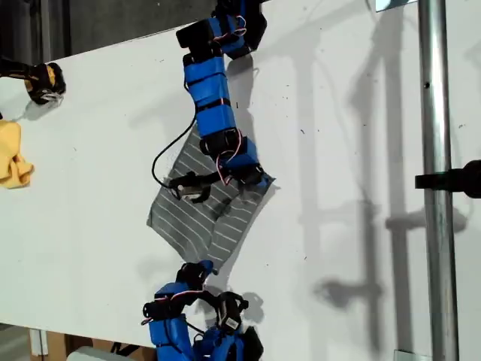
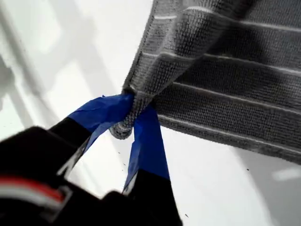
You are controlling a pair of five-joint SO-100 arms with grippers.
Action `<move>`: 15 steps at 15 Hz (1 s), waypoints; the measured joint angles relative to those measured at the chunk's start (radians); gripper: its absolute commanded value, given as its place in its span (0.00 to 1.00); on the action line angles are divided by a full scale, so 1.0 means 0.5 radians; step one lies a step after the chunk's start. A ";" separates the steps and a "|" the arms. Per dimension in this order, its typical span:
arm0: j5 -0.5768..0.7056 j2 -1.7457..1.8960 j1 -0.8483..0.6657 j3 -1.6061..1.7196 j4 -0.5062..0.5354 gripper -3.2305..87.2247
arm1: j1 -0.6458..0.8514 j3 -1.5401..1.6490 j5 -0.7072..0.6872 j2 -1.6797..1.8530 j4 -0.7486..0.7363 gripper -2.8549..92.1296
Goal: Grasp corners of a towel and fold twice.
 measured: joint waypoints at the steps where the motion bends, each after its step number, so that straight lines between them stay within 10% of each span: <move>1: 0.000 0.092 0.025 0.000 -0.040 0.02 | 0.000 0.025 0.000 0.012 0.000 0.03; 15: 0.699 -0.626 -0.589 -0.678 -0.552 0.02 | 0.782 0.887 -0.132 0.807 0.107 0.03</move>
